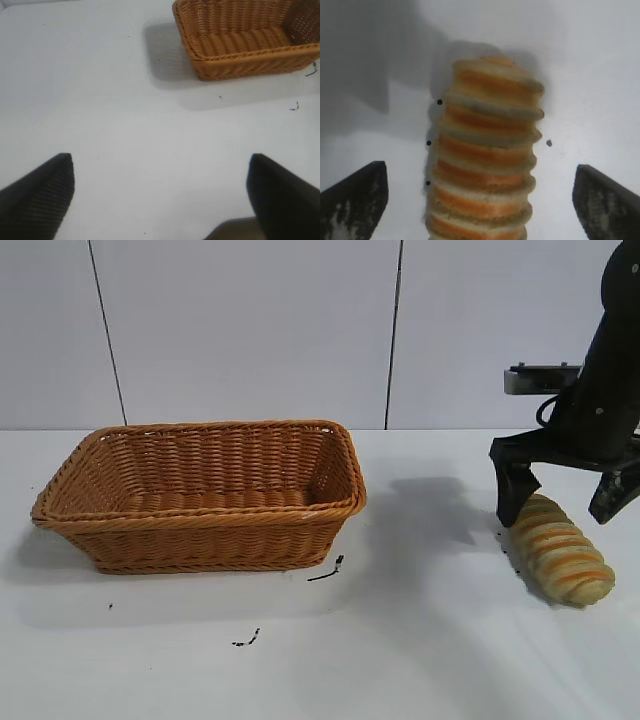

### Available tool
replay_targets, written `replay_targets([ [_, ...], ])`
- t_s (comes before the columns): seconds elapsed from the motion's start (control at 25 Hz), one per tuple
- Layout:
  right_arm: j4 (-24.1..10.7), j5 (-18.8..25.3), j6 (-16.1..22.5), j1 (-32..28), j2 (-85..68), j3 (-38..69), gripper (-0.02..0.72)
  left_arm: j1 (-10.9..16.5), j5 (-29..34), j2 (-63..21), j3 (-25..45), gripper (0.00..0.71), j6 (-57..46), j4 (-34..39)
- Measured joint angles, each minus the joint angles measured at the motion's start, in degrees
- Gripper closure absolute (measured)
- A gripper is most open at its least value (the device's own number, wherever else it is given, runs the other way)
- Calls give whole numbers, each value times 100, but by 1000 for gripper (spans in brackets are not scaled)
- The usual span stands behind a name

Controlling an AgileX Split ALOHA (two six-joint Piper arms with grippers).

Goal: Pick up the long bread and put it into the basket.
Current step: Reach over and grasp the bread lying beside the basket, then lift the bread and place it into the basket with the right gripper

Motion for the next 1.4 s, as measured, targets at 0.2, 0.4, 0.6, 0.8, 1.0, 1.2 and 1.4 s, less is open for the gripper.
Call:
replay_targets([
  [0.2,5,-11,0,0,75,-11,61,0,0,0,0,14,0,0],
  [0.4,5,49,0,0,81,-11,384,0,0,0,0,14,0,0],
  [0.6,-1,121,-21,0,-29,-11,507,0,0,0,0,14,0,0],
  [0.8,-22,276,-26,0,-771,-11,517,0,0,0,0,14,0,0],
  [1.0,-22,841,-98,0,-1395,-304,527,0,0,0,0,14,0,0],
  [1.2,-60,1534,-228,260,-1274,-1371,528,0,0,0,0,14,0,0],
  [1.4,-55,2116,-368,916,-790,-2879,530,0,0,0,0,14,0,0],
])
